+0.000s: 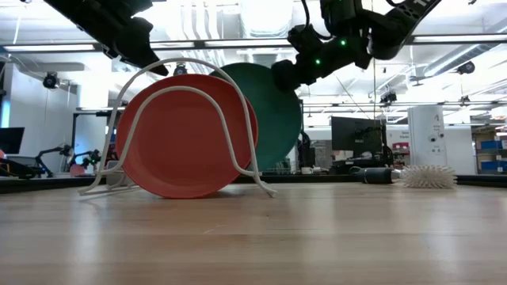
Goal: Sort dishes
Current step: Put the green plate into the dish rack
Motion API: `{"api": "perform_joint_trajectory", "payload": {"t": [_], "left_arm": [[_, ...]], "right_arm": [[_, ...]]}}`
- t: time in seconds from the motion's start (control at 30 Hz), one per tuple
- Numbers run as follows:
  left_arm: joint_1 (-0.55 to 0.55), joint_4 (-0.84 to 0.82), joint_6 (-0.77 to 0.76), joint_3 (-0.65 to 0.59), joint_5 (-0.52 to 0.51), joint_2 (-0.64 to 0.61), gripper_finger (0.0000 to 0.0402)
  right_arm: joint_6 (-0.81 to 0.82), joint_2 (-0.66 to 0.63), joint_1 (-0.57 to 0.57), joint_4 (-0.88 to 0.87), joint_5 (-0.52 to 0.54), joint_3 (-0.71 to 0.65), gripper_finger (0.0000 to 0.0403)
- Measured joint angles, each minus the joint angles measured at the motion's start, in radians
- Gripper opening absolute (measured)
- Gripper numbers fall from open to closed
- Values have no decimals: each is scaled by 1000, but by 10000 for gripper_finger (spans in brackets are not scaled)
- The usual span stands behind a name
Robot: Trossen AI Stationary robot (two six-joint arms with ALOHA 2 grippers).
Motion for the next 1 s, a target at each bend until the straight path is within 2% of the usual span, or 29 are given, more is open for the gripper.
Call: {"api": "perform_joint_trajectory", "payload": {"t": [0.2, 0.53, 1.0], "left_arm": [[0, 0, 0, 0, 0, 0, 79], [0, 0, 0, 0, 0, 0, 79], [0, -1, 3, 0, 0, 0, 79]], "right_arm": [[0, 0, 0, -13, -49, 22, 70], [-1, 0, 0, -217, -127, 163, 102], [17, 0, -1, -426, -146, 295, 150]]}}
